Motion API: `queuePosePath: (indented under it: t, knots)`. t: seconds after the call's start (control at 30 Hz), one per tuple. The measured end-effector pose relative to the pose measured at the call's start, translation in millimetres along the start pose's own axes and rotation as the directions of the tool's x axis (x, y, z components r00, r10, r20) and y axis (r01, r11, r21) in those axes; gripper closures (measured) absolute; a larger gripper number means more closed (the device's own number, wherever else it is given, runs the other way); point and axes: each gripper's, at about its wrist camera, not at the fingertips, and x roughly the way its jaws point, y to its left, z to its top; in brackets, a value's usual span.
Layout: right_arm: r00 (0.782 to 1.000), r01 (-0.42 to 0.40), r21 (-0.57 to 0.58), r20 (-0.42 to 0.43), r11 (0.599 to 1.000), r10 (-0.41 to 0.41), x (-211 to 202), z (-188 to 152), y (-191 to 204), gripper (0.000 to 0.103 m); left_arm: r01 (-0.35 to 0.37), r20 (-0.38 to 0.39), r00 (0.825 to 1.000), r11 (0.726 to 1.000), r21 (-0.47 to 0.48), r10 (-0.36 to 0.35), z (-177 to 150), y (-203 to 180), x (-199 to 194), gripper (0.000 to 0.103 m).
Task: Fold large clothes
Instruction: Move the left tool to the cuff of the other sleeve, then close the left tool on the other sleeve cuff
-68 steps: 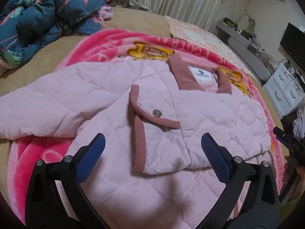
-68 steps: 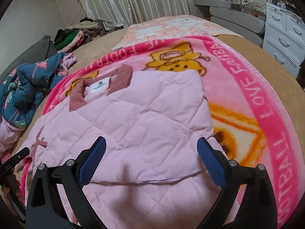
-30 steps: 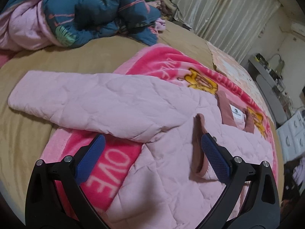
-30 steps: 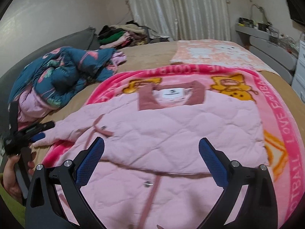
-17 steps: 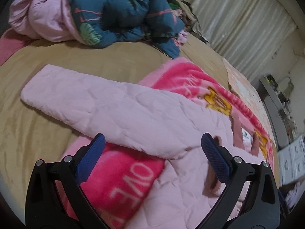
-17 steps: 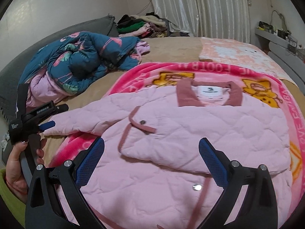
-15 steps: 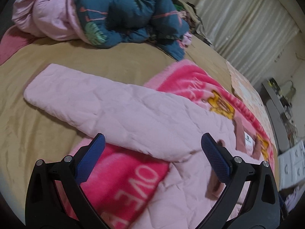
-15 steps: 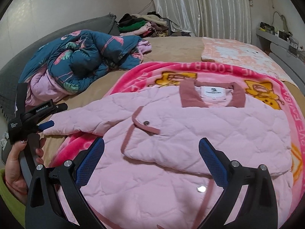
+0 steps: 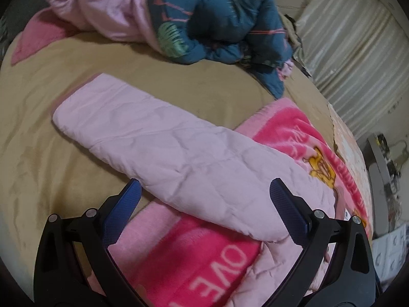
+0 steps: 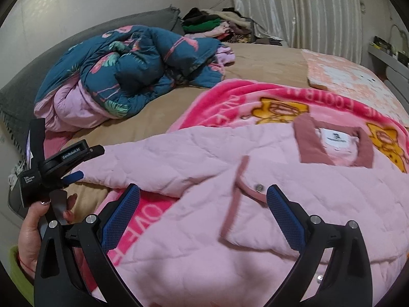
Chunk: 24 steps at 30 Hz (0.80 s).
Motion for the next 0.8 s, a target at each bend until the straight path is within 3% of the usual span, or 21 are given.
queuePosePath:
  t: [0.37, 0.6, 0.8]
  knots:
    - [0.998, -0.034, -0.072, -0.061, 0.997, 0.029, 44, 14, 37, 0.004, -0.129, -0.009, 0.992, 0.986, -0.105, 0.129, 21, 51, 20, 0.009]
    - [0.996, -0.042, -0.077, -0.082, 0.996, 0.035, 58, 21, 44, 0.004, -0.151, -0.099, 0.986, 0.965, -0.213, 0.132, 23, 83, 55, 0.009]
    - [0.996, -0.020, -0.073, -0.093, 0.997, 0.013, 53, 19, 27, 0.004, -0.129, -0.103, 0.990, 0.939, -0.318, 0.101, 23, 102, 79, 0.009]
